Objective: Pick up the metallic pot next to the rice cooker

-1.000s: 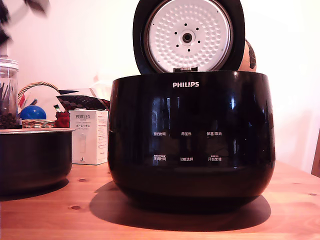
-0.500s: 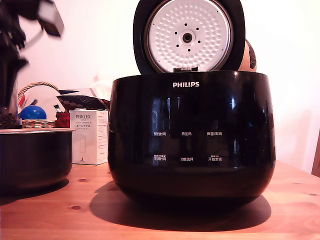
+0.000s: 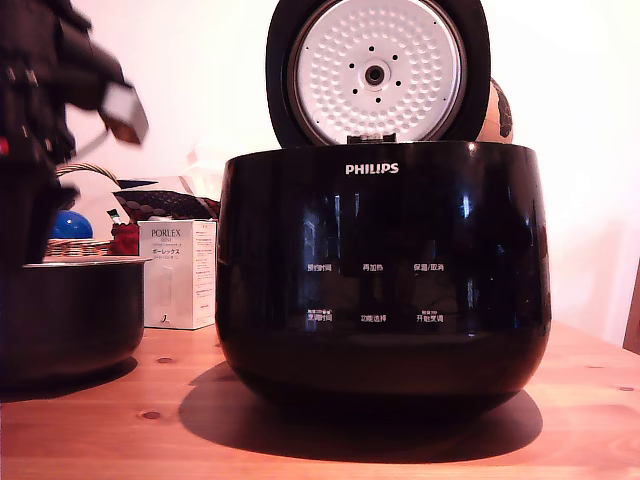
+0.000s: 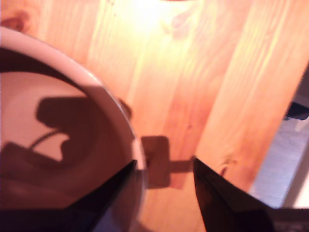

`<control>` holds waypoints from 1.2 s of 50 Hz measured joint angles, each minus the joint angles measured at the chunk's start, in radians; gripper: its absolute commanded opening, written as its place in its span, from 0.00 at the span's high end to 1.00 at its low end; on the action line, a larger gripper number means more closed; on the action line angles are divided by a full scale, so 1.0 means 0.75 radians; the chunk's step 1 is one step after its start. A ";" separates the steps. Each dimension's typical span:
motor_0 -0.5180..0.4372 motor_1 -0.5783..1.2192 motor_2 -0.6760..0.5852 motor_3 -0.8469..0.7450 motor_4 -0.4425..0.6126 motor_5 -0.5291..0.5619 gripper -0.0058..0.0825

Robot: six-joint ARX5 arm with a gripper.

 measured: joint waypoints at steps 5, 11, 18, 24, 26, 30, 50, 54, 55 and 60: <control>0.000 0.041 -0.001 0.008 -0.001 0.000 0.56; 0.000 0.051 -0.002 0.034 -0.001 -0.001 0.57; 0.000 0.051 -0.002 0.051 -0.002 0.000 0.62; 0.000 0.051 -0.002 0.055 -0.003 0.000 0.71; 0.000 0.051 -0.002 0.057 -0.003 0.000 0.75; 0.000 0.051 -0.002 0.061 -0.003 0.000 0.85; 0.012 0.040 -0.002 0.081 0.022 -0.030 0.96; 0.011 0.040 -0.002 0.081 0.007 -0.038 0.96; 0.009 0.040 -0.002 0.081 -0.001 -0.038 0.96; -0.002 0.035 -0.002 0.081 -0.019 -0.039 0.96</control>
